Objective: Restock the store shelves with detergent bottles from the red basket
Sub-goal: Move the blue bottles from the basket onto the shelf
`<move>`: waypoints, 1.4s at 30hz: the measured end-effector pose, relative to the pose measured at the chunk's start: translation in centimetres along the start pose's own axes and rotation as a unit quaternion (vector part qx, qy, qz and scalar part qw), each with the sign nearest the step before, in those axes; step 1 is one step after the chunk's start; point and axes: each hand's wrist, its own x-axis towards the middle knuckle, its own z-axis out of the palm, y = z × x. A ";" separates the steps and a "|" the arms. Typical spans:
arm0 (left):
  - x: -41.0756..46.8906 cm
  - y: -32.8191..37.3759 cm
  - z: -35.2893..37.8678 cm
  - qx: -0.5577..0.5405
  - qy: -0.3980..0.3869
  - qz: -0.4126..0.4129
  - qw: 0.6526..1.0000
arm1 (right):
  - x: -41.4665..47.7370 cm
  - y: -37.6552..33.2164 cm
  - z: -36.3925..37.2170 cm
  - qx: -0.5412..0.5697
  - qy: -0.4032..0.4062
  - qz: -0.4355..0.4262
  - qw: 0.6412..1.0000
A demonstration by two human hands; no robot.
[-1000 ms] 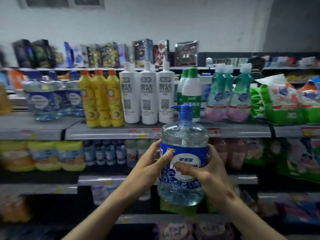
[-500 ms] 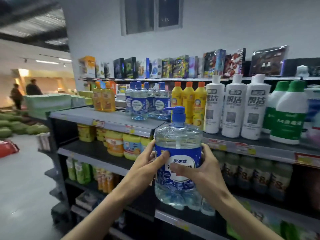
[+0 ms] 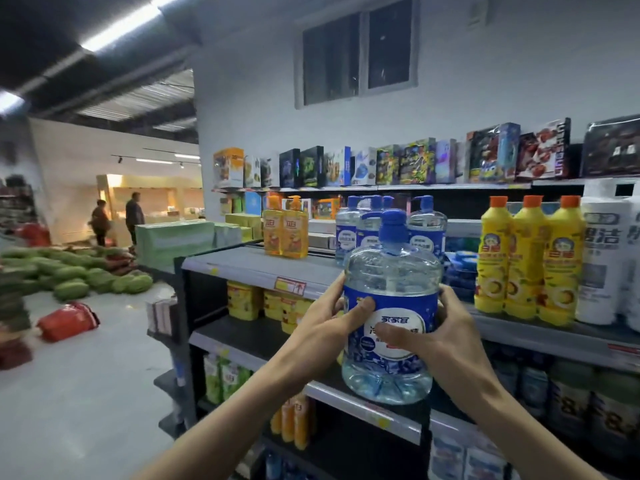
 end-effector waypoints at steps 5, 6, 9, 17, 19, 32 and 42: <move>4.2 -1.6 -3.2 0.005 -0.029 0.029 0.999 | 4.0 1.3 1.7 -0.024 0.038 -0.022 0.999; 5.3 -1.9 -3.4 0.005 -0.028 0.033 0.999 | 4.9 1.6 1.5 -0.026 0.041 -0.027 0.998; 8.7 -3.2 -3.8 0.006 -0.022 0.059 0.998 | 7.8 2.4 1.1 -0.041 0.044 -0.044 0.997; 18.9 -5.2 -3.3 -0.007 -0.050 0.143 0.988 | 16.5 5.3 -1.9 -0.049 0.070 -0.118 0.989; 21.8 -6.0 -3.2 -0.010 -0.049 0.150 0.987 | 18.8 6.0 -2.8 -0.064 0.068 -0.130 0.987; 30.2 -11.5 -3.2 -0.053 -0.092 0.093 0.990 | 25.6 12.7 -5.1 -0.155 0.111 -0.062 0.980; 32.2 -14.1 -3.5 -0.072 -0.115 0.057 0.989 | 25.5 14.2 -4.9 -0.183 0.100 -0.017 0.978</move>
